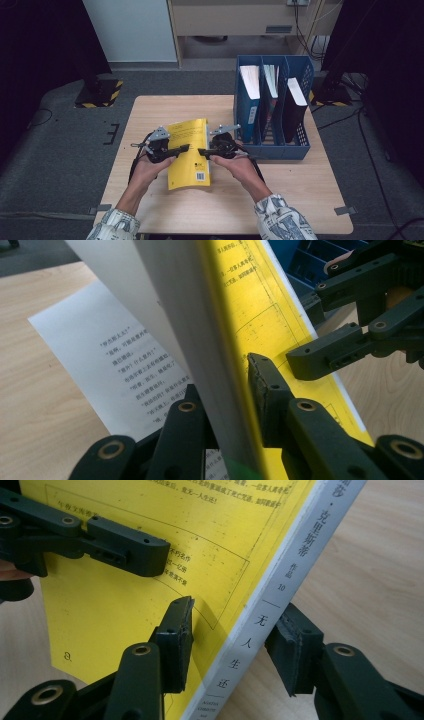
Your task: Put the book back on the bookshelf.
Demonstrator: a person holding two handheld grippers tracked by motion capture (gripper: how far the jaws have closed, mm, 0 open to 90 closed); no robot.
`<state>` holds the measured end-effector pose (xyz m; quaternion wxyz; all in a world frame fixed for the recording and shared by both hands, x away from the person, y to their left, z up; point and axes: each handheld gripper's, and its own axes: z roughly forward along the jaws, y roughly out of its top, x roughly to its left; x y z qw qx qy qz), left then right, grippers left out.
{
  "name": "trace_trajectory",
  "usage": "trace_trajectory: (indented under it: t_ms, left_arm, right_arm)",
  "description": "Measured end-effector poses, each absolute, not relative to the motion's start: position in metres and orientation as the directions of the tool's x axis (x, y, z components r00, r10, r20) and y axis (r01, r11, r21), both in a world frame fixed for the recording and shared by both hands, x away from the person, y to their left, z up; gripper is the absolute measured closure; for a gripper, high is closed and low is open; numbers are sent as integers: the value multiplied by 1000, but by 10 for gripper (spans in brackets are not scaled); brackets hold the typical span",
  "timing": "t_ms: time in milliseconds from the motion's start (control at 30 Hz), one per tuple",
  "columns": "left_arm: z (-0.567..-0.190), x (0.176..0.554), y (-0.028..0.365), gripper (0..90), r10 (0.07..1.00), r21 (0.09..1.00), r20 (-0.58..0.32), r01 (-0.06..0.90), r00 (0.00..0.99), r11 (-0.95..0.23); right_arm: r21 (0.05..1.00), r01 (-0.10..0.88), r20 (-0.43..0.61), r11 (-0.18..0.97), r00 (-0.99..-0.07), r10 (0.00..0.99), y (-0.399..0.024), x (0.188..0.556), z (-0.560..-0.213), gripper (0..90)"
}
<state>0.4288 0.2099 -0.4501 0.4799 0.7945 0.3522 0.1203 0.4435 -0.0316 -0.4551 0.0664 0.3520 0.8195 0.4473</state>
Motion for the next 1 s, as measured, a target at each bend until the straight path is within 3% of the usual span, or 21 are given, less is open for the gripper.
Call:
trace_trajectory:
  t_ms: [367, 1000]
  left_arm:
    - [-435, 442, 200, 798, 671, 857, -90, 400, 736, -324]
    - [-436, 434, 199, 801, 674, 870, -36, 355, 738, -343]
  right_arm:
    - [802, 484, 154, 349, -734, 662, -38, 457, -441, 585]
    - [810, 465, 131, 357, -737, 663, -38, 449, -441, 596]
